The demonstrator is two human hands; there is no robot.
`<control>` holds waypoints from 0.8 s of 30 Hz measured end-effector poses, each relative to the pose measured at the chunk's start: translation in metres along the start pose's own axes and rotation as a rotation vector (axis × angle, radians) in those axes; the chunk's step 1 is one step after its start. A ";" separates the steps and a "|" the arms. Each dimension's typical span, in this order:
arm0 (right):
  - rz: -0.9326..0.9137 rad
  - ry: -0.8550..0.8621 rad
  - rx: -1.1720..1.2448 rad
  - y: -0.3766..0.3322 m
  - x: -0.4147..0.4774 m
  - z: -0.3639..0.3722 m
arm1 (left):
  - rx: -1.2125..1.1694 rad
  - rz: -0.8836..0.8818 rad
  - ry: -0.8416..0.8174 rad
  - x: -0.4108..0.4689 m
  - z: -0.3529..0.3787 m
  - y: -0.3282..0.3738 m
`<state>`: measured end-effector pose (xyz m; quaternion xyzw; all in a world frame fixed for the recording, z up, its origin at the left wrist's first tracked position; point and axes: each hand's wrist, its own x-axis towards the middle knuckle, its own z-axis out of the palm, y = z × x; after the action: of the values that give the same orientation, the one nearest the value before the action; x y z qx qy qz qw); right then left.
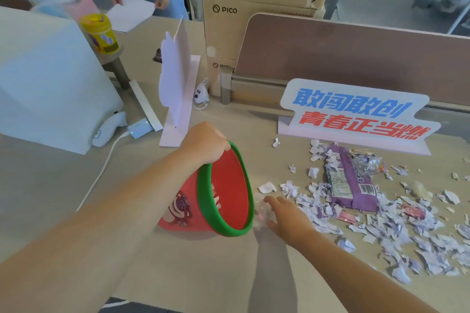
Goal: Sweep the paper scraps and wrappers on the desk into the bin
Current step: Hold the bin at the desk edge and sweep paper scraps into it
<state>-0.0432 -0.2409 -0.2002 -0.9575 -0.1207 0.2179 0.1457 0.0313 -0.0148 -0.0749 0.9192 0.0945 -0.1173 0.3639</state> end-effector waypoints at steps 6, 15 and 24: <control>0.185 0.144 0.253 0.006 0.014 -0.002 | -0.024 -0.018 0.011 0.007 -0.004 -0.001; -0.232 -0.064 -0.029 -0.014 0.003 0.020 | -0.030 -0.019 -0.018 0.017 -0.007 -0.003; 0.375 0.536 0.764 -0.052 0.029 -0.045 | -0.027 -0.062 -0.009 0.022 -0.002 -0.001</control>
<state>-0.0058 -0.1940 -0.1553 -0.8633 0.1837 0.0155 0.4699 0.0529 -0.0103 -0.0802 0.9102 0.1230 -0.1313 0.3731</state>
